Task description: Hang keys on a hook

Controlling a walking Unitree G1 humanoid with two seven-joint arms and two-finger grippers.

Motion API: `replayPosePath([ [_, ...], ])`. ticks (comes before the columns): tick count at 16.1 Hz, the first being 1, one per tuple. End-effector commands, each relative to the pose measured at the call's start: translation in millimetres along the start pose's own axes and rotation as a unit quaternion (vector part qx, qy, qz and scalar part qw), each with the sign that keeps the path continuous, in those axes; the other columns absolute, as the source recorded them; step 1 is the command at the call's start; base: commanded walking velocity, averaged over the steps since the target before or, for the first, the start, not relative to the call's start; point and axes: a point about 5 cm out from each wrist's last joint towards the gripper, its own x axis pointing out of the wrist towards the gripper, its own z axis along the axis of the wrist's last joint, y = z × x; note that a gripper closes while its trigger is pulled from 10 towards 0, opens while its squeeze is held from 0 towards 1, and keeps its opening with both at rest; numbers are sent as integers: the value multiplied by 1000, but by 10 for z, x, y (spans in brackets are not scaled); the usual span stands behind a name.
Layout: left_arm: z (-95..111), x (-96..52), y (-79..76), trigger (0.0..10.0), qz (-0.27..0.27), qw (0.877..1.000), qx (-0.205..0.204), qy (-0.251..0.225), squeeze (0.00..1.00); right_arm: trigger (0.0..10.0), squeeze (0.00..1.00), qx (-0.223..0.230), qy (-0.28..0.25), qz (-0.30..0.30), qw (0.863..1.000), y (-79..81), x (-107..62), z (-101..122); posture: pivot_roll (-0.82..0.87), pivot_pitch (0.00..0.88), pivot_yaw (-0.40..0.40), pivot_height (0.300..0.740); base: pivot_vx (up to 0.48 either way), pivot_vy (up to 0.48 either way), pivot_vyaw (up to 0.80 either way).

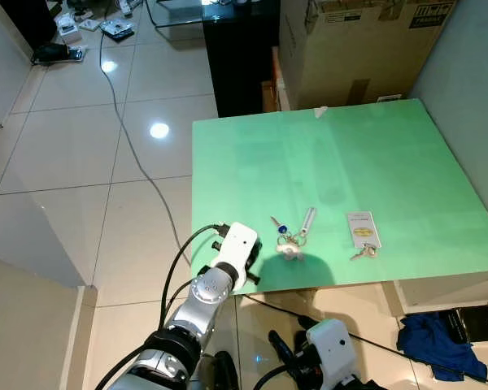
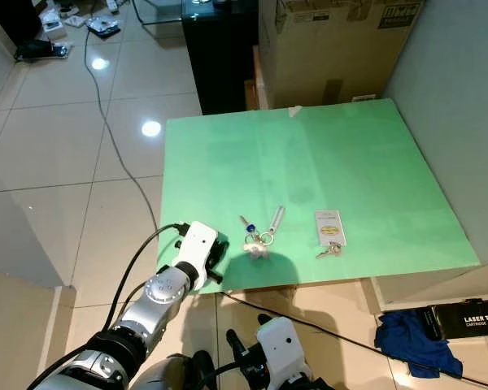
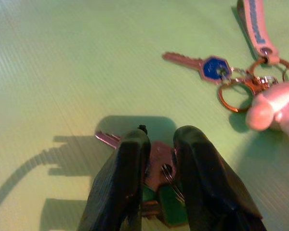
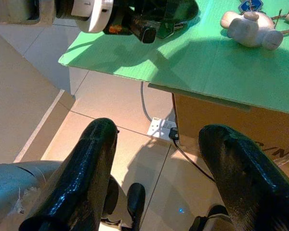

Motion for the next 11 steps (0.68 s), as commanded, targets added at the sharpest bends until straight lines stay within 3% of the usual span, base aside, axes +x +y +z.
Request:
replayPosePath([
  [1, -58, -25, -7, 0, -2, 1000, -2, 12, 0, 10000, 0, 0, 7, 2, 1000, 25, -11, -12, -276, 241, 115, 727, 0, 0, 0],
  [7, 38, -9, 63, 0, 3, 999, -31, 5, 0, 10000, 0, 4, 7, -7, 1000, -10, 4, -19, -265, 233, 117, 727, 0, 0, 0],
  [9, 155, -6, 144, 0, 14, 998, -57, -11, 0, 10000, 0, 4, 7, -10, 1000, -22, 8, -22, -264, 229, 118, 727, 0, 0, 0],
  [11, 284, -21, 189, 0, 12, 998, -57, -34, 0, 10000, 0, 3, 8, -10, 1000, -28, 6, -27, -259, 223, 118, 727, 0, 0, 0],
])
